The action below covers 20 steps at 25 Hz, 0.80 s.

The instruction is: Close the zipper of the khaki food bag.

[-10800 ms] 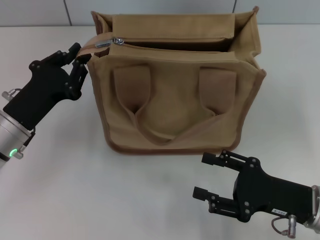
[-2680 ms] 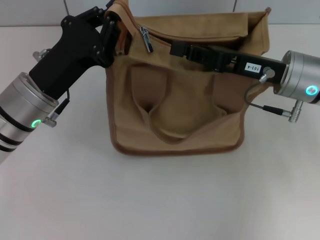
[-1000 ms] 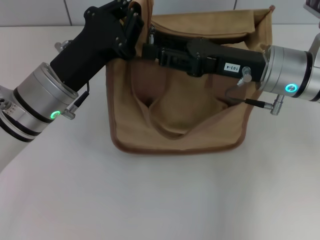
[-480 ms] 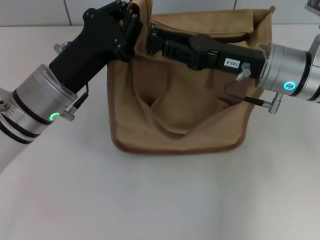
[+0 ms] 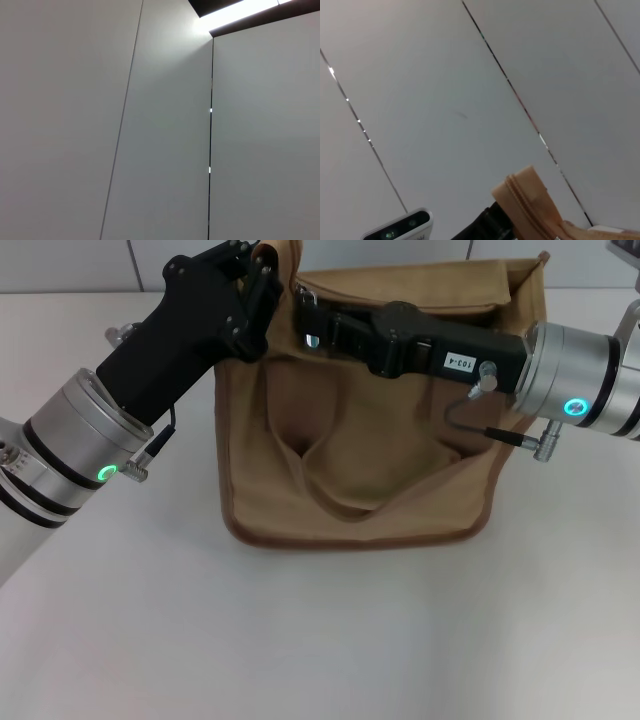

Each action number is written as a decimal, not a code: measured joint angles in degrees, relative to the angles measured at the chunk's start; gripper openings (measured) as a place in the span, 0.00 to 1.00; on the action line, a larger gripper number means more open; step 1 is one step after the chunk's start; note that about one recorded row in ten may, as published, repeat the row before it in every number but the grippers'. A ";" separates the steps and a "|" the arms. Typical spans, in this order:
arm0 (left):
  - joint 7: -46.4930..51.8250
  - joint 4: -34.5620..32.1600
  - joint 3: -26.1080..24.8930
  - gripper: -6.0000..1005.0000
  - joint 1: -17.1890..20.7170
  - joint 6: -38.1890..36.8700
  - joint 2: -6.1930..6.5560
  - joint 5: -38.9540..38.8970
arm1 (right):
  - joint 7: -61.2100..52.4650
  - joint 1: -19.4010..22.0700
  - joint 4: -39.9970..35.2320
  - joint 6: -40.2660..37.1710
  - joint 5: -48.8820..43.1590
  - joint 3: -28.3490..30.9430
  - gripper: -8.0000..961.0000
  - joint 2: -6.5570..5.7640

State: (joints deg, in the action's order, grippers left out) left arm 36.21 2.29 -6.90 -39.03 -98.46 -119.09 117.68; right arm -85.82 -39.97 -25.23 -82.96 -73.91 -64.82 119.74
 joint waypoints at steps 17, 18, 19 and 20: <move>0.00 -0.41 -0.53 0.05 0.34 0.11 0.06 -0.35 | -4.95 0.73 -1.04 0.18 -0.73 0.09 0.01 -0.53; 0.00 -0.45 -0.69 0.05 0.40 0.06 0.07 -0.35 | -5.33 0.98 -1.43 0.18 -0.93 0.14 0.01 -0.57; 0.00 -0.48 -0.93 0.05 0.48 0.03 0.08 -0.35 | -5.63 1.34 -2.02 0.16 -1.14 0.20 0.01 -0.60; 0.00 -0.51 -1.14 0.05 0.55 0.01 0.11 -0.36 | -5.90 1.73 -2.59 0.15 -1.32 0.22 0.01 -0.60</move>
State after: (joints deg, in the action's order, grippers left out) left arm 36.21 1.78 -8.04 -38.48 -98.45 -118.98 117.32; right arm -91.71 -38.24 -27.82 -82.81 -75.23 -64.60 119.13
